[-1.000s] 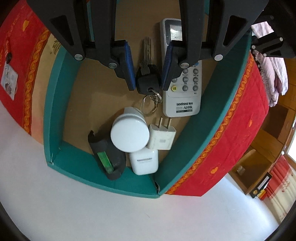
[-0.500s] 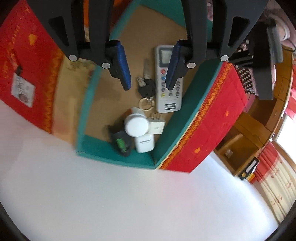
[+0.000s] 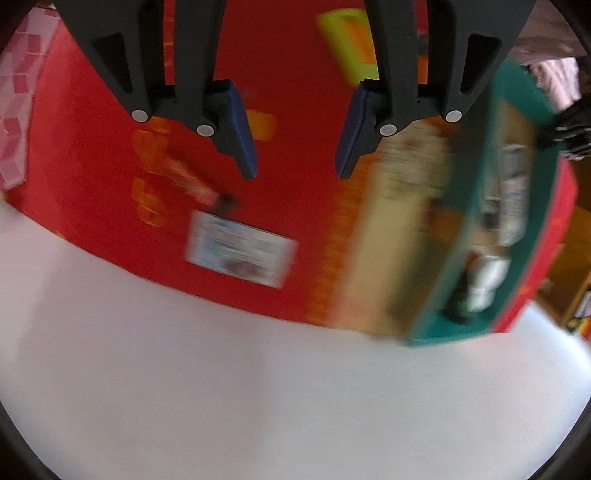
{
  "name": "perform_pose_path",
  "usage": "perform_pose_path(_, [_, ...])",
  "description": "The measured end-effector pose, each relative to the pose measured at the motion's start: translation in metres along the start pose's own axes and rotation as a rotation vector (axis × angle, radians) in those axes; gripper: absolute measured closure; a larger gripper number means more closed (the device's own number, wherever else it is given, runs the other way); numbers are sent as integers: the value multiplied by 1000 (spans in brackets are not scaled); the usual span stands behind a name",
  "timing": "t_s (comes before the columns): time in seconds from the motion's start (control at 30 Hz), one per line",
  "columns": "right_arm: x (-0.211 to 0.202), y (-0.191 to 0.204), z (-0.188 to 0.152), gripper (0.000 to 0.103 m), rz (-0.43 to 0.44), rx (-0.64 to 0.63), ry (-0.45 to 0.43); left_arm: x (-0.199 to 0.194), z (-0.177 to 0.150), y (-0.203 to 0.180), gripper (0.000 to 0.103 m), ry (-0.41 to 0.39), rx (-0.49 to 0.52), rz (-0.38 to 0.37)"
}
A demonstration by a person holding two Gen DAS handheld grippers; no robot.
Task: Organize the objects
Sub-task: 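Reach the right tool to the red lighter and grasp it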
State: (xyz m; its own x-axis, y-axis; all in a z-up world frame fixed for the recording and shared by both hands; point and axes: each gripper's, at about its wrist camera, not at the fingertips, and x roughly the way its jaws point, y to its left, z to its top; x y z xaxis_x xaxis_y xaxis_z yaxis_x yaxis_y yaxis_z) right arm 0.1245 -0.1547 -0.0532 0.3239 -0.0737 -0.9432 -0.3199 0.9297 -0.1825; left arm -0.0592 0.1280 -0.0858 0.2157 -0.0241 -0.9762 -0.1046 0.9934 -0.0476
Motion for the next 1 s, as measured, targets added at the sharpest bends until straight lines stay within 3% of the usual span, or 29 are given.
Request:
perform_pose_path(0.17, [17,-47,-5,58,-75,38,25,-1,1,0,94,-1,2,0])
perform_pose_path(0.37, [31,-70,-2,58,-25,59,42,-1,-1,1,94,-3,-5,-1])
perform_pose_path(0.5, [33,-71,3,58,7,31,40,-1,-1,2,94,-2,-4,1])
perform_pose_path(0.67, [37,-65,9,58,-19,-32,50,-1,-1,1,94,-3,-3,4])
perform_pose_path(1.0, [47,-63,10,58,-40,7,124,-1,-1,-1,94,-4,-5,6])
